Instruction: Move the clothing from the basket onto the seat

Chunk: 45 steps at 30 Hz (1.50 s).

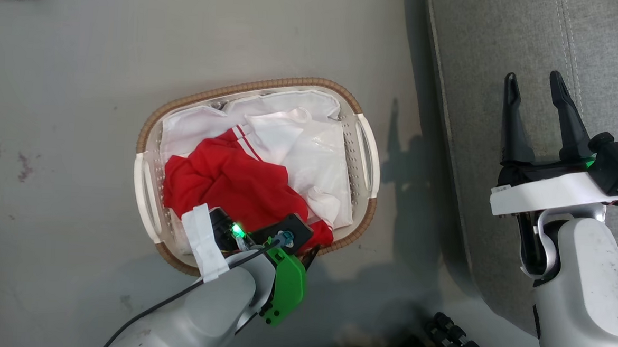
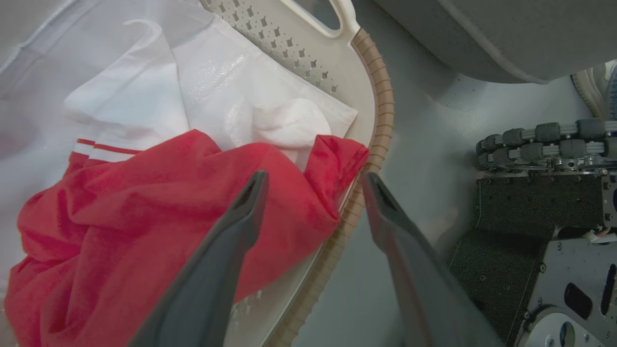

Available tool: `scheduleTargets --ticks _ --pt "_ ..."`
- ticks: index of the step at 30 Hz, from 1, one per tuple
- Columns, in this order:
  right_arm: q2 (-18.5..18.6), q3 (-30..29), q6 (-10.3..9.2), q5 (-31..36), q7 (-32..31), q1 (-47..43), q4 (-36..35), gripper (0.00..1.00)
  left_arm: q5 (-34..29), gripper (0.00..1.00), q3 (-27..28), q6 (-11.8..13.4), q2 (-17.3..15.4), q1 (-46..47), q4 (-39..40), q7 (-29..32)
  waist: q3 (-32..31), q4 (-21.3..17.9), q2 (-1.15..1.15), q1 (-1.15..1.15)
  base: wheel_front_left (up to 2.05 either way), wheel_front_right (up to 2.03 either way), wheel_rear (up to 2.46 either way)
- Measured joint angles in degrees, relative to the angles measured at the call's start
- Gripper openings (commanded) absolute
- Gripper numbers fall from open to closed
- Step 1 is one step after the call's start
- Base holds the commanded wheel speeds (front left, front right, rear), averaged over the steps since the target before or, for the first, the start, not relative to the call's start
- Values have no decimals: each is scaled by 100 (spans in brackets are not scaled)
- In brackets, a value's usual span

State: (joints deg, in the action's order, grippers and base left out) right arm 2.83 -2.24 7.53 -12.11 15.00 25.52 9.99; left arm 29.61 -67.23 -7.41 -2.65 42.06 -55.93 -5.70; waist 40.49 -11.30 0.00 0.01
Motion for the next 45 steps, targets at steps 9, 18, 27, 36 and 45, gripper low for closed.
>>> scheduleTargets --ticks 9,18,27,36,45 --pt "-1 185 0 -129 0 145 -177 100 209 100 -256 0 -1 380 -686 164 507 -308 0 0 0 0 0" --pt "-1 297 0 -236 0 221 -323 100 238 100 -257 146 -3 726 -1298 205 798 -541 0 0 0 0 0" --pt "-1 416 0 -324 0 286 -420 100 313 100 -229 269 -16 898 -1617 350 1009 -687 0 0 0 0 0" --pt "-1 428 0 -356 0 324 -447 100 414 19 -232 232 -38 969 -1693 453 1150 -779 0 0 0 0 0" --pt "-2 377 0 -227 0 291 -336 100 430 0 -296 158 -33 930 -1640 30 912 -684 0 0 0 0 0"
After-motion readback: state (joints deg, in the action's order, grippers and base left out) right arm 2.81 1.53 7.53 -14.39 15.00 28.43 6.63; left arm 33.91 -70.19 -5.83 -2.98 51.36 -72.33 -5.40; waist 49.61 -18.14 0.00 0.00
